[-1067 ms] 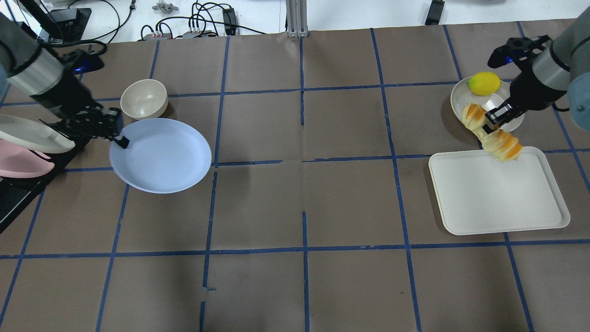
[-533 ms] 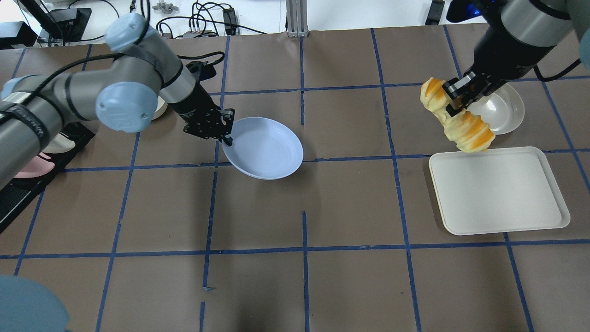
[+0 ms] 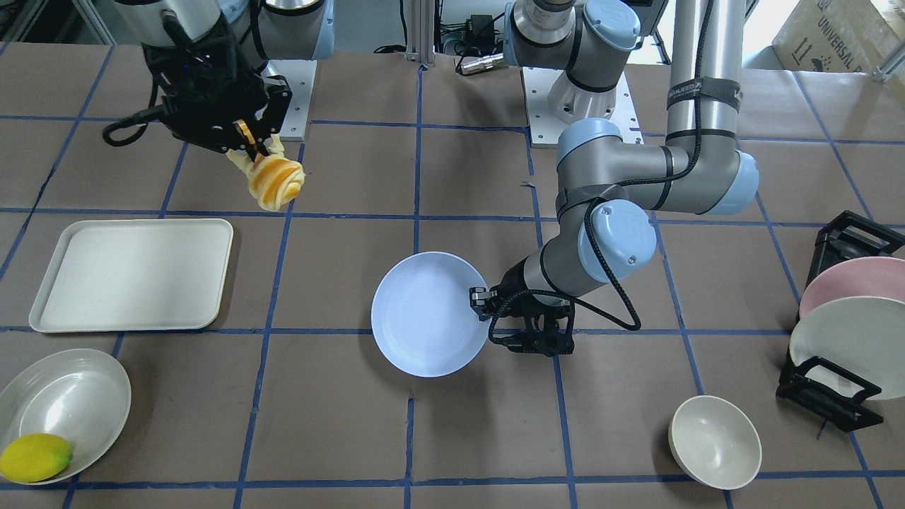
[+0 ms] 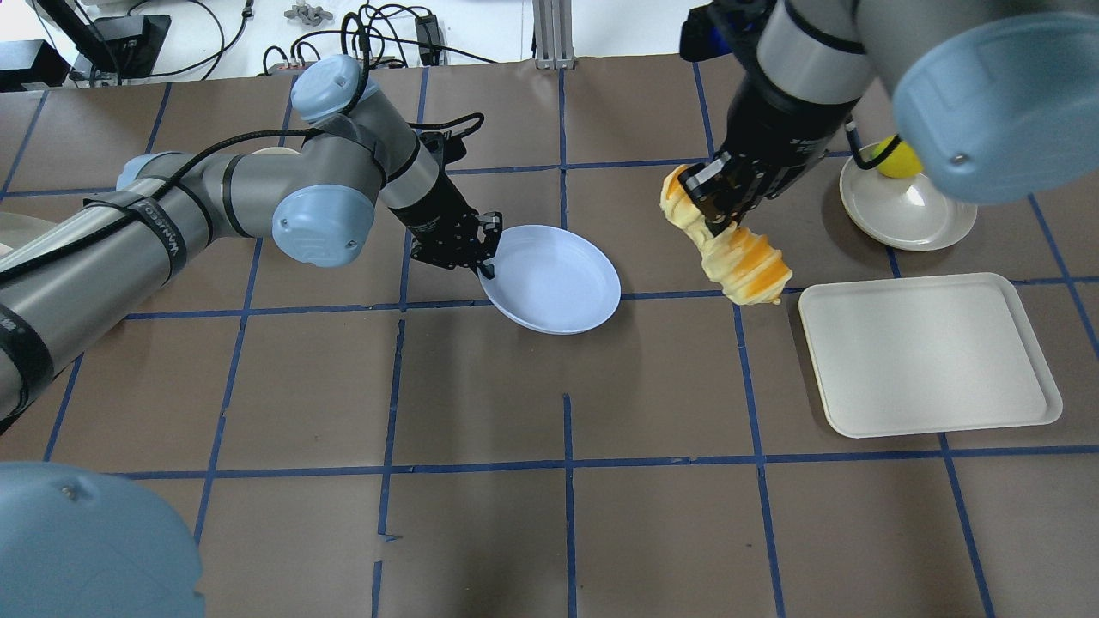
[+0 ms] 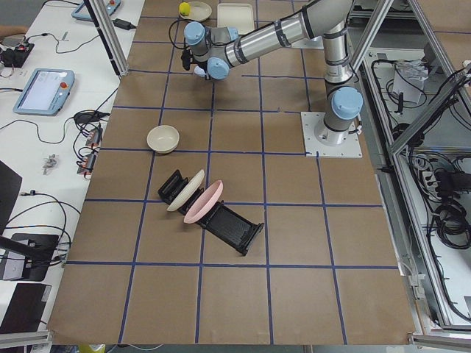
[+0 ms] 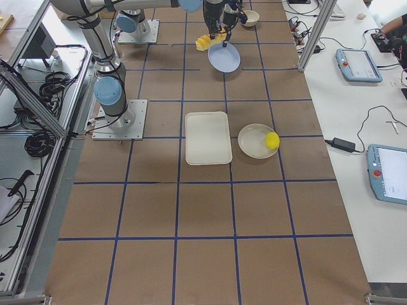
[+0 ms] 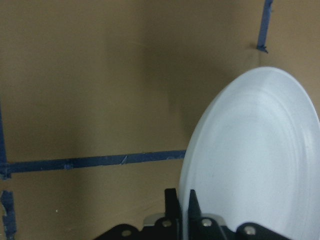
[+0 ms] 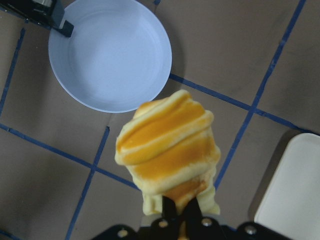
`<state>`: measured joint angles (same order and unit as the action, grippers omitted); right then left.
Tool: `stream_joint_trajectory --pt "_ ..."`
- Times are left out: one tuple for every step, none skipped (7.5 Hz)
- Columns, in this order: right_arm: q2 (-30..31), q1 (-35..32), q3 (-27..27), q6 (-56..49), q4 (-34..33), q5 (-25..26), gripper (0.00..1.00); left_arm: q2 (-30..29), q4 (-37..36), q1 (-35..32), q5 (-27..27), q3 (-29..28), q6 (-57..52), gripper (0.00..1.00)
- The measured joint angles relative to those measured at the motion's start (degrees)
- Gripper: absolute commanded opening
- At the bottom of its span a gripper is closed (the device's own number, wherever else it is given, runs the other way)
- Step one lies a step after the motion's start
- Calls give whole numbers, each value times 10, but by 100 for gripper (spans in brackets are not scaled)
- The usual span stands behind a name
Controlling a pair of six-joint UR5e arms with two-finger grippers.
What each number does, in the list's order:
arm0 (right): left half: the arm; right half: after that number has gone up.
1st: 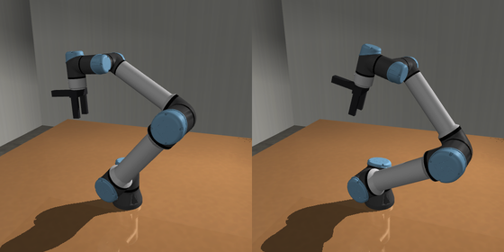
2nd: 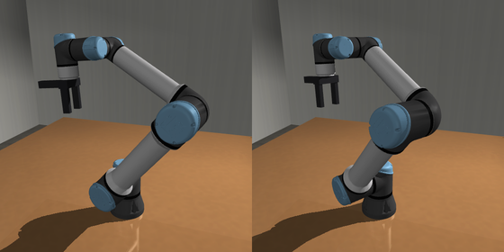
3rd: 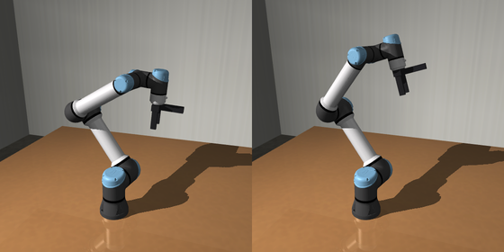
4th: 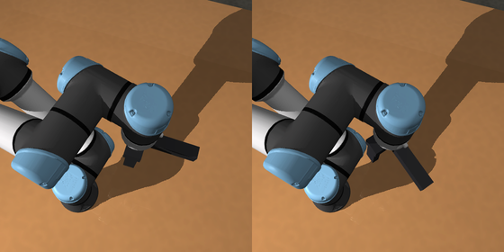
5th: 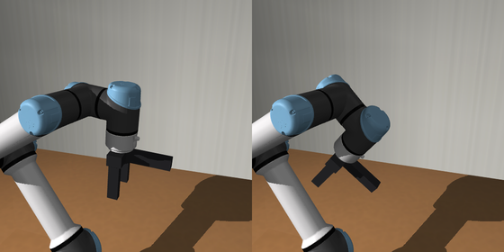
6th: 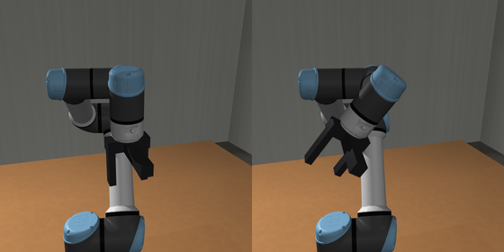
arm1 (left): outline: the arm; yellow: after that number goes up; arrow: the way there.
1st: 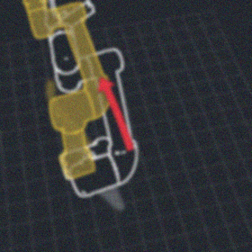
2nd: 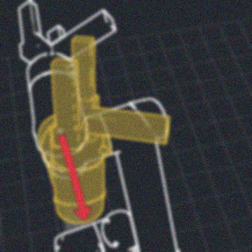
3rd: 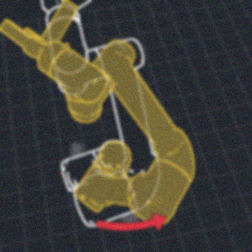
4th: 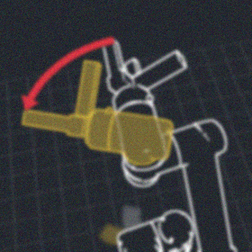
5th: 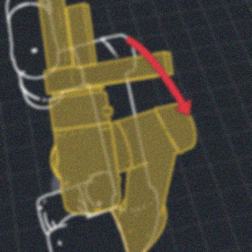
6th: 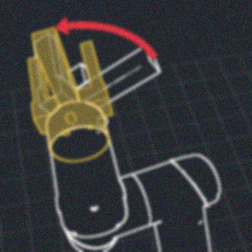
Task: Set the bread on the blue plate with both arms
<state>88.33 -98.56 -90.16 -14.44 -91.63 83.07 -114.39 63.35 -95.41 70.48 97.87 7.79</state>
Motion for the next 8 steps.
stream_joint_trajectory --pt "-37 -25 -1 24 -38 0 17 -6 -20 -5 -1 0 17 100" --pt "-86 -43 1 44 -89 2 22 -9 -37 -8 -1 -2 44 100" --pt "-132 -55 3 54 -140 6 69 -7 -44 -7 -1 -5 59 100" --pt "-172 -62 5 58 -182 9 100 4 -44 -4 1 -4 64 100" --pt "-200 -65 6 59 -212 14 100 24 -36 1 8 -1 65 100" --pt "-217 -70 6 60 -237 31 100 53 -14 13 29 -1 58 100" --pt "-223 -79 7 64 -251 55 100 84 21 27 61 -2 31 100" --pt "-224 -89 7 77 -258 74 100 118 60 39 99 -4 -3 100"
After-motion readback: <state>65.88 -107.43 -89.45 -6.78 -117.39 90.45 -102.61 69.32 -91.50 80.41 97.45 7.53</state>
